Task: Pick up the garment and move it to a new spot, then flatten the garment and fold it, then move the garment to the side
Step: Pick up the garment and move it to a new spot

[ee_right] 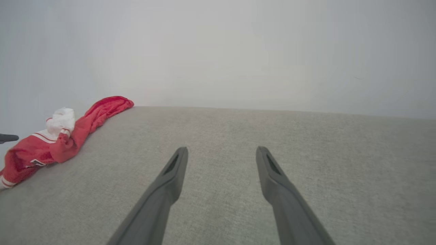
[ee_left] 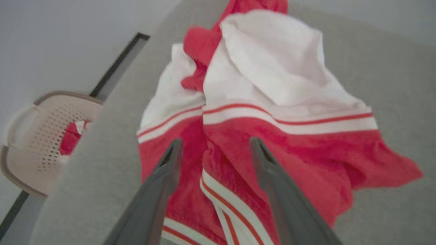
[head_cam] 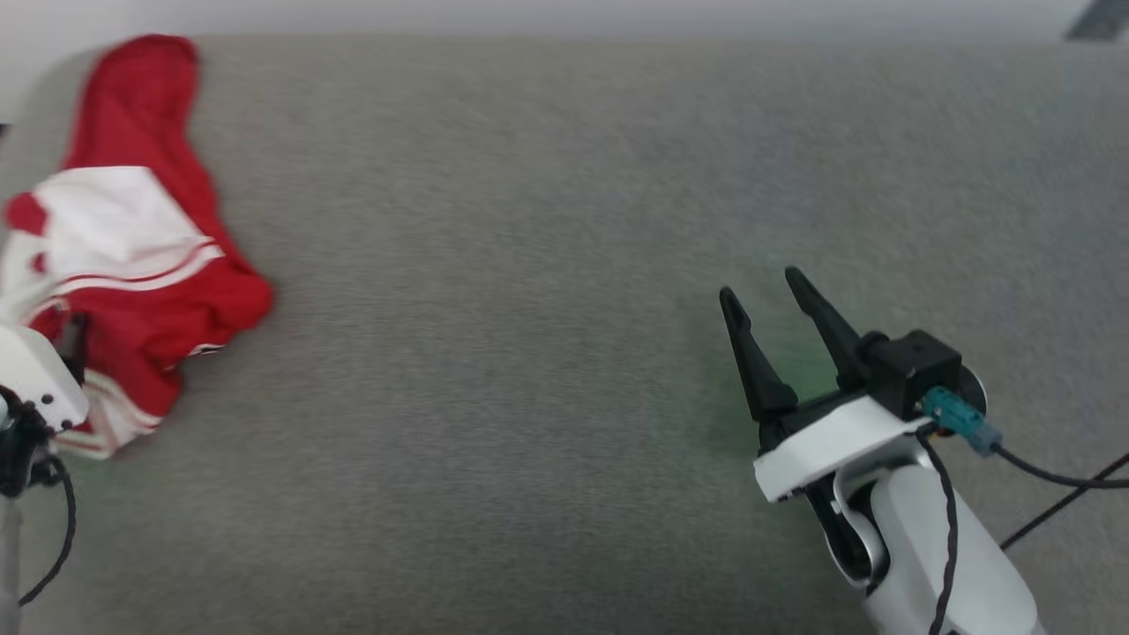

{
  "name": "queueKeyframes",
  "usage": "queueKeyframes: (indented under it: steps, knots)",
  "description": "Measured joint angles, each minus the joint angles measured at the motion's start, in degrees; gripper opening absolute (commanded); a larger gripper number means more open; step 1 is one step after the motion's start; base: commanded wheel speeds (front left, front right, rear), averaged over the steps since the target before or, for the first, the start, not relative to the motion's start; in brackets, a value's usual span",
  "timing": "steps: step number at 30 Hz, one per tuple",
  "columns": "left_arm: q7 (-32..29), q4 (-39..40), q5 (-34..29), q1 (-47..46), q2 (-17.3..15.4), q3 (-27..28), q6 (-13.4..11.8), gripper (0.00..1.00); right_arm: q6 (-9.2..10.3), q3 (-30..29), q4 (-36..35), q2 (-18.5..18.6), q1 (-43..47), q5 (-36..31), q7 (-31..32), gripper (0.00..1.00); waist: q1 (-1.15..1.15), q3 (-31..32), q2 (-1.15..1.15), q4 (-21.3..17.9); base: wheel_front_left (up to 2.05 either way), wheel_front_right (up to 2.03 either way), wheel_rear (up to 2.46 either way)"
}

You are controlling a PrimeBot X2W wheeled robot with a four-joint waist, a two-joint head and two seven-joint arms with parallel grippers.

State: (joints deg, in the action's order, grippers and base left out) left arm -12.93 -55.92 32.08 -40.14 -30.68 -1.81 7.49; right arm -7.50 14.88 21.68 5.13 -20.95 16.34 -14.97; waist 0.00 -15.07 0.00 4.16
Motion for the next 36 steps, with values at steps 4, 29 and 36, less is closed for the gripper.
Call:
queueKeyframes:
  steps: [4,29,36]
  knots:
    - [-10.0,-0.2,5.9,-1.3,-1.8,-1.7,0.0,1.0,0.0,1.2,-1.2,0.2,-1.8,0.8,0.0,1.0,0.0,-3.2,0.0,-3.0,0.0,0.0,0.0]
    - [-10.7,4.8,12.3,-2.3,-7.9,-12.0,-0.3,0.0,0.0,3.1,-9.3,2.1,-5.5,2.4,0.0,1.0,0.0,-9.5,0.0,-7.3,0.0,0.0,0.0]
    - [3.4,9.1,9.3,-2.9,-8.2,-16.8,0.0,0.0,0.01,3.2,-7.7,1.1,-2.0,3.4,0.0,1.0,0.0,-2.6,0.0,-6.3,0.0,0.0,0.0]
